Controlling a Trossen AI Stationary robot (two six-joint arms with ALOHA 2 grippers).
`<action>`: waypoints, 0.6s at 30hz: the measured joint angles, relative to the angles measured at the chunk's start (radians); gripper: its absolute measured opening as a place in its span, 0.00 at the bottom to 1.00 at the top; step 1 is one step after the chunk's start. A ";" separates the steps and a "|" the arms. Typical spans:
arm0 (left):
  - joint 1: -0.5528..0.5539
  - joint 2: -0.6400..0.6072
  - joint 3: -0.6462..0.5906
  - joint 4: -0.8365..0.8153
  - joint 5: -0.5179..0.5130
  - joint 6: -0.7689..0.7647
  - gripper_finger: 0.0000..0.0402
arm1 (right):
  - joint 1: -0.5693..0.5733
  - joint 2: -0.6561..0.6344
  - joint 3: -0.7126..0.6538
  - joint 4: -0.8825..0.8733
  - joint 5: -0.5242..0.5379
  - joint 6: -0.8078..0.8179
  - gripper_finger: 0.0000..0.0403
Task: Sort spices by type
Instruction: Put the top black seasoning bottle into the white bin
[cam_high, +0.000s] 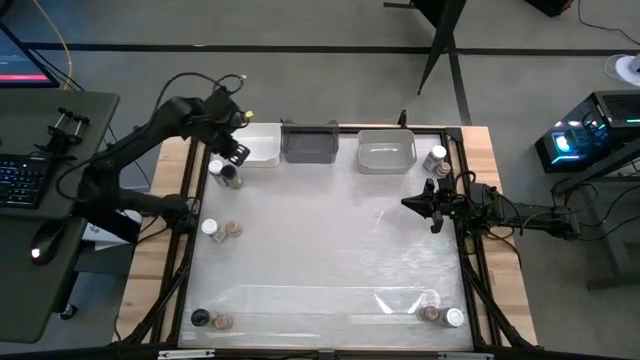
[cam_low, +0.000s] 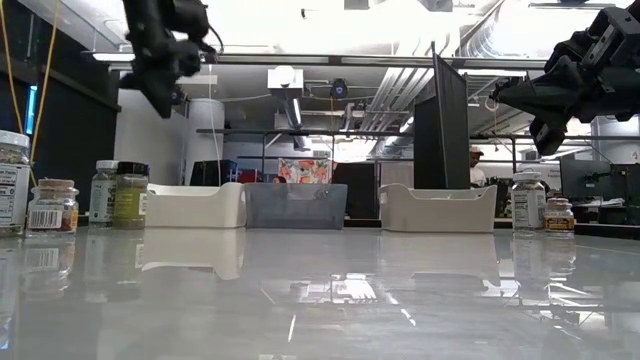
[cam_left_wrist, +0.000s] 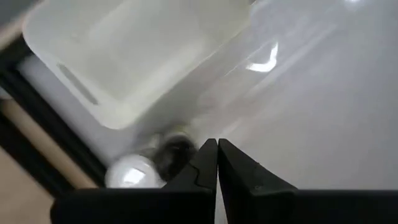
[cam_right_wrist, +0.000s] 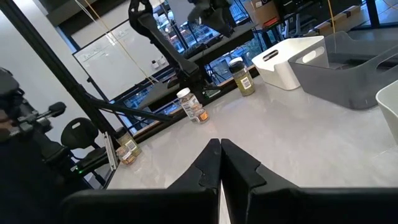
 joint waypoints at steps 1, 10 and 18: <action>0.009 0.023 0.000 -0.002 -0.014 0.037 0.02 | 0.000 0.000 0.000 0.000 0.000 0.000 0.00; -0.001 0.196 -0.001 -0.151 -0.022 0.234 0.34 | 0.000 0.000 0.000 0.000 0.000 0.000 0.00; -0.030 0.242 -0.001 -0.148 -0.084 0.266 0.63 | 0.000 0.000 0.000 0.000 0.000 0.000 0.00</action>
